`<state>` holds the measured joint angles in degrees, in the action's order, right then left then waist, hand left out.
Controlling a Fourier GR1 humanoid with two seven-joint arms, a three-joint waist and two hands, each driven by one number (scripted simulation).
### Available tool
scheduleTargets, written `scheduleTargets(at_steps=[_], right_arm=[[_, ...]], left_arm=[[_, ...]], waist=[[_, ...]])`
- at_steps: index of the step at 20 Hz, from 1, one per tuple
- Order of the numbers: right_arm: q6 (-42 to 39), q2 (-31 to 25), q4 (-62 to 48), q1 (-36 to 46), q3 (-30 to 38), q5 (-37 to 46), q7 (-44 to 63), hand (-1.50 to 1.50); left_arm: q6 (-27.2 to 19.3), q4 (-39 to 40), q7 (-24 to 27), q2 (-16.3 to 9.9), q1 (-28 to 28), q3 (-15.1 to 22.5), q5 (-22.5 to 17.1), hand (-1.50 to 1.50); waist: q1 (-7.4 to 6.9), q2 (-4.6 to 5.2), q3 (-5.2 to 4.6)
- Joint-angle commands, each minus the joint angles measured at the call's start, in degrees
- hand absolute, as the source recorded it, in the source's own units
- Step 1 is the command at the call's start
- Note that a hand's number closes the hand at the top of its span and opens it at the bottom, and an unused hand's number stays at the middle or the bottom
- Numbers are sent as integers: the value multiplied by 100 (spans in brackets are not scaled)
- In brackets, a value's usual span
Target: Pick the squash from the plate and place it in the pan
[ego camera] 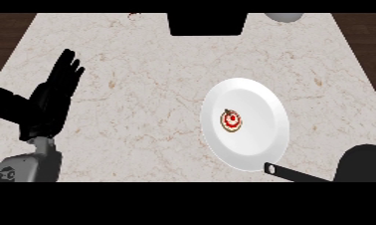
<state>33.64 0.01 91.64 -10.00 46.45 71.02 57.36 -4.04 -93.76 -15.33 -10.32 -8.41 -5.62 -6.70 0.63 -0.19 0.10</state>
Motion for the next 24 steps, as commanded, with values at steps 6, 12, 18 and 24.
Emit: scheduleTargets(at_steps=[6,12,18,24], right_arm=[[2152,-1,1504,-866,-561,-818,590,-150],[3091,-1,2399,-1833,-1740,-1091,808,-150],[3673,-1,3169,-2826,-3034,-940,864,-150],[4676,-1,3388,-4171,-4103,-604,977,-150]], left_arm=[[-38,84,177,-23,160,-98,73,0],[-75,139,39,-40,29,-175,11,0],[2,-96,79,-55,334,-179,-32,0],[-26,-155,125,-68,424,-289,-74,0]], waist=[[178,-50,-11],[329,-56,-6],[335,-67,-11],[404,-45,-16]])
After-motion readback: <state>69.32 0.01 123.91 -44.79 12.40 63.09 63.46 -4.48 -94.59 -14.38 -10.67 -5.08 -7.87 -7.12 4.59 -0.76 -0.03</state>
